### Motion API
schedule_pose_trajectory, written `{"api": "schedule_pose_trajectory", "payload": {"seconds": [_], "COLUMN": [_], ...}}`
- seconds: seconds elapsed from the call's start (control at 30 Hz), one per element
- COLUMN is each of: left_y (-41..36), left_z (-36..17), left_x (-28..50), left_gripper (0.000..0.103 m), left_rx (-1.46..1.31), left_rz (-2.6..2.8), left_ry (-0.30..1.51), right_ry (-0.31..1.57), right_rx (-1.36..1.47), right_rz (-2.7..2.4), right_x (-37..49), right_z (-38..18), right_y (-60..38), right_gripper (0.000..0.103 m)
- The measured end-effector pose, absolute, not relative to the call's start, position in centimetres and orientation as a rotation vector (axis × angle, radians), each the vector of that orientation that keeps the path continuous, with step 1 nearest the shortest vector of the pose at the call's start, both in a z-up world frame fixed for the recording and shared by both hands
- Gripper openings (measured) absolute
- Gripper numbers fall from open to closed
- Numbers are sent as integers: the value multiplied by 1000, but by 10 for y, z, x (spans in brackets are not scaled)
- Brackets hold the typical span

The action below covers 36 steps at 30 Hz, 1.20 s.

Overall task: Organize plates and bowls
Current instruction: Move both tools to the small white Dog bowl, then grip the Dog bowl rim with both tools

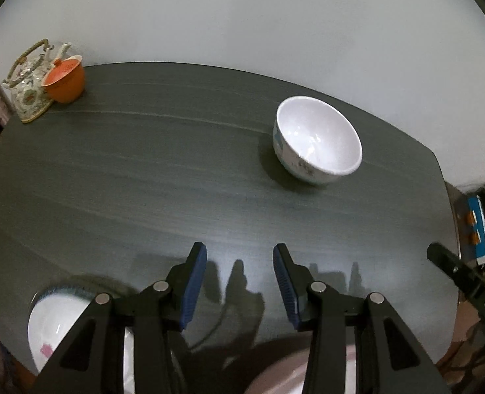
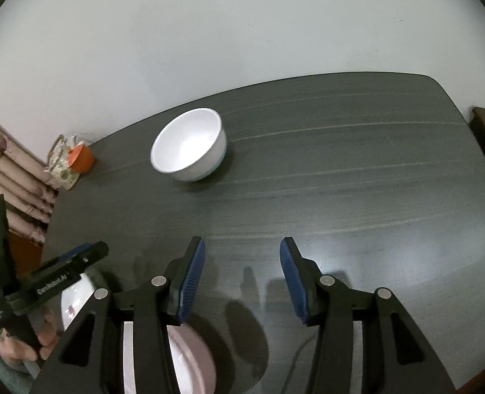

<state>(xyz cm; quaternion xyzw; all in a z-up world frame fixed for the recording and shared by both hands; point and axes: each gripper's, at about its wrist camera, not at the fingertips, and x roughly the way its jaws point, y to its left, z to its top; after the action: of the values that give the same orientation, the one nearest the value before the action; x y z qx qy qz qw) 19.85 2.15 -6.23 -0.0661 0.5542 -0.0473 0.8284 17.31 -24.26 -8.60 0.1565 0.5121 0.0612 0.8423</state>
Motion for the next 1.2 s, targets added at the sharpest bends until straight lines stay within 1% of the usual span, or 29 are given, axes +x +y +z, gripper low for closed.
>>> {"api": "schedule_pose_trajectory", "payload": {"seconds": [0.3, 0.6, 0.87, 1.07, 1.13, 1.2], "left_y": [23, 5, 4, -2, -7, -12], "left_z": [-72, -89, -108, -124, -128, -130], "left_x": [255, 294, 319, 333, 336, 336], "left_gripper": [43, 43, 43, 43, 42, 33], "left_rx": [-243, -249, -308, -287, -279, -290], "left_rz": [-128, -125, -109, -101, -109, -137], "left_ry": [1134, 1180, 1233, 1271, 1278, 1274], "right_ry": [1068, 1081, 1158, 1201, 1208, 1219], "right_rx": [382, 361, 354, 321, 316, 316], "right_rz": [166, 184, 168, 169, 172, 184], "right_x": [222, 265, 304, 318, 319, 322], "right_z": [-103, -115, -135, -148, -152, -158], "right_y": [-248, -226, -208, -197, -194, -191], "right_gripper": [46, 46, 46, 46, 44, 33]}}
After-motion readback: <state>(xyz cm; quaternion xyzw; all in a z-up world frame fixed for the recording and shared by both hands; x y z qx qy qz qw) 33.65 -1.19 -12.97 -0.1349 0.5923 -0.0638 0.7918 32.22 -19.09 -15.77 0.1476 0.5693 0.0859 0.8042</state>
